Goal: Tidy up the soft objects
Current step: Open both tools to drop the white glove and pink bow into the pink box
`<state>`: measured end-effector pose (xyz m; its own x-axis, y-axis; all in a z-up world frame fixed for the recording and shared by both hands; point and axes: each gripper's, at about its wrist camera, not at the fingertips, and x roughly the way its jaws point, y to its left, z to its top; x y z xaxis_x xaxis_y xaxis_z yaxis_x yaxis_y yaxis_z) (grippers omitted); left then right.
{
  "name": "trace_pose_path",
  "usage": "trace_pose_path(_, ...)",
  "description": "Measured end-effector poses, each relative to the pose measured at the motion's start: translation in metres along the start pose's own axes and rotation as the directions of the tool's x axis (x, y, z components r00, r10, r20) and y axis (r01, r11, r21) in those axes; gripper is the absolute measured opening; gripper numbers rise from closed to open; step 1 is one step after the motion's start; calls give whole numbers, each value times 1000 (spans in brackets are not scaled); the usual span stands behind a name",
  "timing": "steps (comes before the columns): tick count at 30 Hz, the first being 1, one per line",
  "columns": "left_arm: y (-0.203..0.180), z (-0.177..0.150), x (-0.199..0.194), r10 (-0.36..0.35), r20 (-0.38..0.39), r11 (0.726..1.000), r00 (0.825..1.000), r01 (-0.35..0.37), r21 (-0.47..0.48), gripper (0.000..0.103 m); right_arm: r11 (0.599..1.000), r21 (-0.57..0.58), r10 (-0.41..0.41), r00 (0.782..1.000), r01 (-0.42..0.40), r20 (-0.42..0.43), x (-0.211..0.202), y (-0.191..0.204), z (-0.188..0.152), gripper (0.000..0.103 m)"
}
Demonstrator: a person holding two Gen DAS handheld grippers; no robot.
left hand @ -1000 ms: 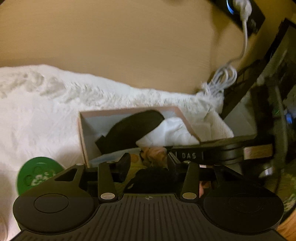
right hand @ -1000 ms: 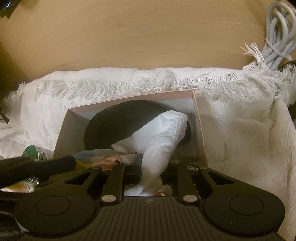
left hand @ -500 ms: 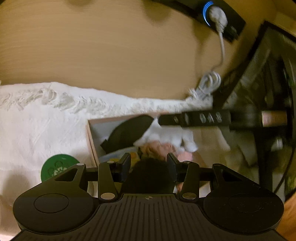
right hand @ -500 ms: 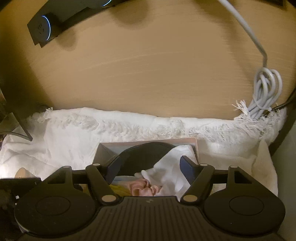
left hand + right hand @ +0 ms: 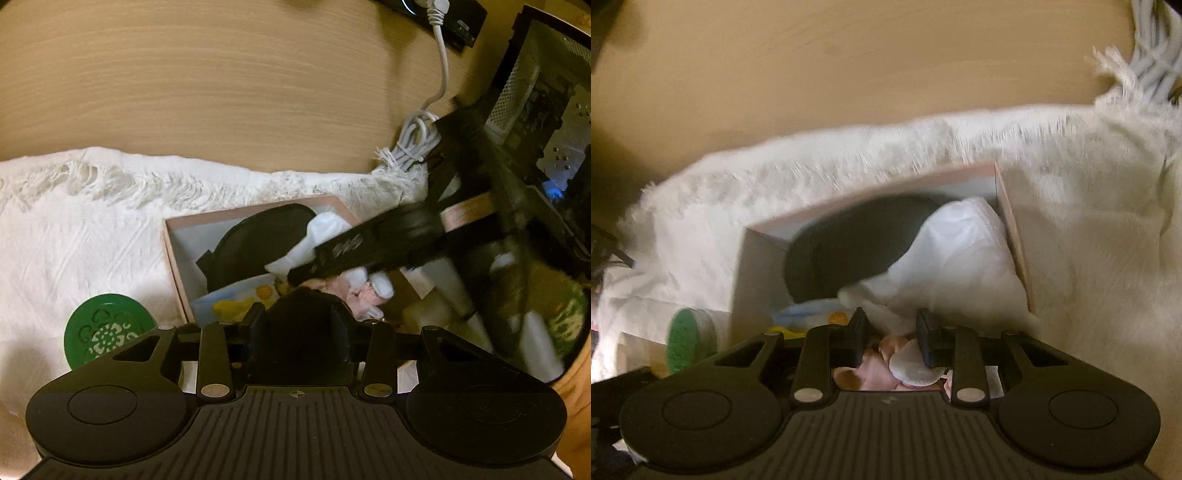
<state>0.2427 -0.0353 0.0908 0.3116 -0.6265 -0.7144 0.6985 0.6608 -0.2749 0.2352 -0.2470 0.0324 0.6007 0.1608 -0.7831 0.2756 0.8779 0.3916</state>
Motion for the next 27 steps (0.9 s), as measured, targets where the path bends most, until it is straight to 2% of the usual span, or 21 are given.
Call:
trace_pose_path(4,-1,-2,-2,0,8,1000,1000,0,2,47,1000,-16,5,989,-3,145,-46,3,8,34)
trace_pose_path(6,-2,-3,-2,1,13,1000,1000,-1,3,47,997,-49,-46,976,57,213,-65,8,7,40)
trace_pose_path(7,-3,-3,-2,2,16,1000,1000,-2,4,48,995,-57,-65,971,80,228,-70,11,4,40)
trace_pose_path(11,-8,-2,2,10,25,1000,1000,-10,30,49,997,-42,-59,969,71,239,-86,14,-15,40)
trace_pose_path(17,-15,-1,3,23,32,998,999,-24,58,49,988,-43,-130,948,149,291,-117,20,-53,46)
trace_pose_path(20,-16,-3,3,25,42,998,999,-28,62,49,986,-29,-145,936,163,320,-131,22,-71,55)
trace_pose_path(23,-16,-9,-6,26,61,999,998,-29,38,49,982,-35,-162,921,186,355,-139,24,-92,69)
trace_pose_path(25,-17,-20,-25,55,105,998,993,-59,29,44,979,-74,-149,911,191,383,-141,27,-108,77)
trace_pose_path(27,-18,-40,-51,96,165,995,982,-98,5,44,970,-137,-132,905,202,404,-139,27,-126,85)
